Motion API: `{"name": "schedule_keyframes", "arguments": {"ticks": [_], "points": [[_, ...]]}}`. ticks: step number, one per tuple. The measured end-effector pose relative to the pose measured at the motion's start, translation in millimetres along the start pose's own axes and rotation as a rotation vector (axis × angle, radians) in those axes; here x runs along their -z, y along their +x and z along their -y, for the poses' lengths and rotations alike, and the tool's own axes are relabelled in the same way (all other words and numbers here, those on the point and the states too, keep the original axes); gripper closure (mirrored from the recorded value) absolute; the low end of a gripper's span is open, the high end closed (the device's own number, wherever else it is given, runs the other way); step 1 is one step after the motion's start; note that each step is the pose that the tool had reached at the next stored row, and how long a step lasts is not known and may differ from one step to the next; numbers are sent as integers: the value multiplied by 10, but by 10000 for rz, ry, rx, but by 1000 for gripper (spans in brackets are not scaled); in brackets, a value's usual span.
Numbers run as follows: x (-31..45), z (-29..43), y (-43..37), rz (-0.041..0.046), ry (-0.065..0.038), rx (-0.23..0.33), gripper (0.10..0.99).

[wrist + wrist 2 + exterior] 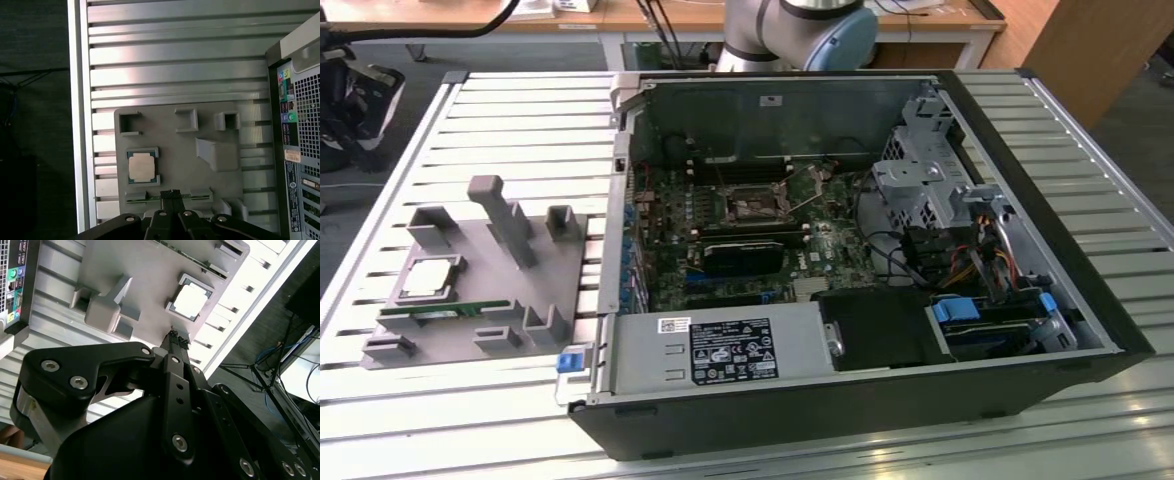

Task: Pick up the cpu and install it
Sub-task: 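Reach for the cpu, then pick up the cpu and move it towards the insertion slot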

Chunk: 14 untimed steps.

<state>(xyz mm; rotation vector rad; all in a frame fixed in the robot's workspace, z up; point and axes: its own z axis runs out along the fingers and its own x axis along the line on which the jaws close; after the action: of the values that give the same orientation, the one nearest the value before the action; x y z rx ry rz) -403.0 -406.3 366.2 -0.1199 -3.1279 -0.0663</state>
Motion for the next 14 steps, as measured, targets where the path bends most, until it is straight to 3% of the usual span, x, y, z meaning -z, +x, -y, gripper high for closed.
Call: {"name": "schedule_keyframes", "arguments": {"ticks": [9, 14], "points": [[-15, 7, 84, -2, 1, 1, 980], [-23, 14, 176, -1, -1, 0, 980]]}}
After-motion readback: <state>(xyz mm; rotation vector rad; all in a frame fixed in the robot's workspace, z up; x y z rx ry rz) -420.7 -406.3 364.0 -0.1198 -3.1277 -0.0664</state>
